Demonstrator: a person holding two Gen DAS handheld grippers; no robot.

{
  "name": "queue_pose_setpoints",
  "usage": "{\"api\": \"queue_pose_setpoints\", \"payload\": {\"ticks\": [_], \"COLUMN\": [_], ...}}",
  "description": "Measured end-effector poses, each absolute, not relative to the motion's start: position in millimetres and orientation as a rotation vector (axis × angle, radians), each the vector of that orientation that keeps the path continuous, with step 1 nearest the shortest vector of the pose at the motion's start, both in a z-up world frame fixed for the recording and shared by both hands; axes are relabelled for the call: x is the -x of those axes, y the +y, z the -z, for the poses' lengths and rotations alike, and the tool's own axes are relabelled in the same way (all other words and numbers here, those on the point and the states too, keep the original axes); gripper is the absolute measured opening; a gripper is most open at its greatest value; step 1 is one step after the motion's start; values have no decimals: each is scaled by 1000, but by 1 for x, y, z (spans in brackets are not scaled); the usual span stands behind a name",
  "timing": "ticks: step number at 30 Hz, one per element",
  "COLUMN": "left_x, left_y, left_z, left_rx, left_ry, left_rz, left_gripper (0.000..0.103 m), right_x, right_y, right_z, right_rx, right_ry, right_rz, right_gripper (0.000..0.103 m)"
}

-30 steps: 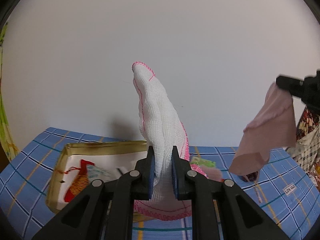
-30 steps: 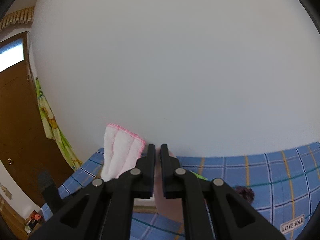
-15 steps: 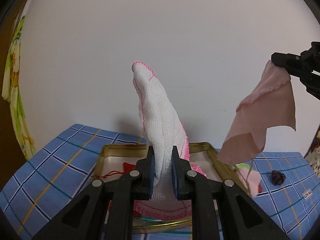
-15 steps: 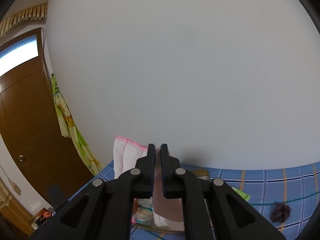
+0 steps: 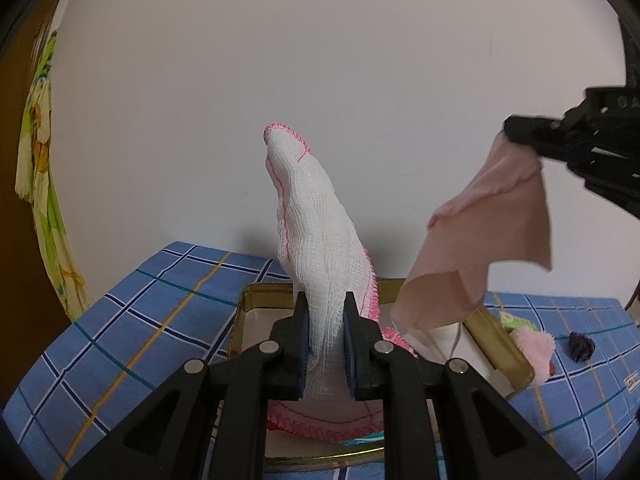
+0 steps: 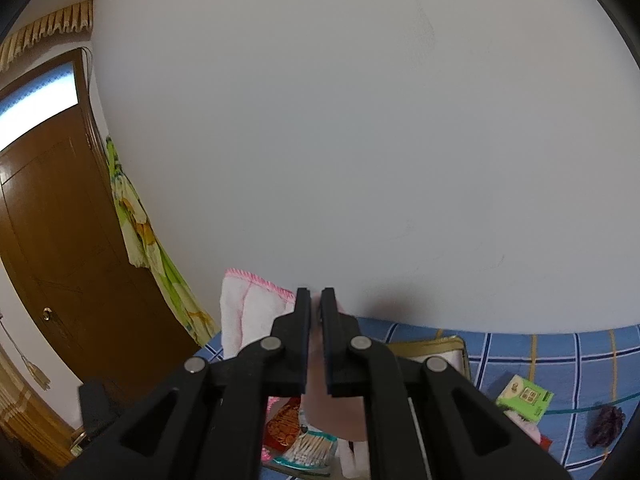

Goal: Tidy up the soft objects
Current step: 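Lift the towel with the left tool while the right tool carries the pink pouch over the tray, then open both tools to drop the towel and pink pouch into the tray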

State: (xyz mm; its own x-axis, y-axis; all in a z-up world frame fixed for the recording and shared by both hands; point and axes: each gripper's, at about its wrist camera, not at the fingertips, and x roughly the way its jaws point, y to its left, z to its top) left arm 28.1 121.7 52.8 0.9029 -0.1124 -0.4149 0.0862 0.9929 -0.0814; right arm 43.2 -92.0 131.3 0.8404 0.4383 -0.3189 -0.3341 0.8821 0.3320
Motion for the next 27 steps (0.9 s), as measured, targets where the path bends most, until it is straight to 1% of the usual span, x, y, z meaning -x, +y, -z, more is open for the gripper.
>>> {"api": "queue_pose_setpoints", "payload": {"ticks": [11, 16, 18, 19, 21, 22, 23, 24, 26, 27], "left_x": [-33, -44, -46, -47, -49, -50, -50, -50, -45, -42], "left_y": [89, 82, 79, 79, 81, 83, 85, 89, 96, 101], "left_z": [-34, -17, -13, -12, -10, -9, -11, -13, -21, -28], "left_rx": [-98, -132, -141, -150, -145, -133, -123, -114, -98, -83], "left_ry": [545, 667, 703, 714, 737, 750, 751, 736, 688, 649], "left_rz": [224, 239, 240, 232, 225, 231, 222, 202, 161, 137], "left_gripper": [16, 16, 17, 19, 28, 38, 51, 57, 75, 79], "right_x": [-75, -85, -88, -89, -91, -90, -89, -87, -77, -68], "right_y": [-94, -99, -98, -97, -97, -98, -99, -102, -110, -116], "right_z": [-72, -49, -41, -37, -31, -29, -29, -28, -35, -41], "right_rx": [-282, -262, -241, -230, -222, -228, -239, -256, -310, -336], "right_ry": [527, 568, 580, 589, 606, 607, 606, 603, 566, 522], "right_rz": [-344, -285, -266, -262, -257, -252, -250, -251, -256, -257], "right_gripper": [5, 5, 6, 8, 9, 11, 19, 26, 60, 65]}}
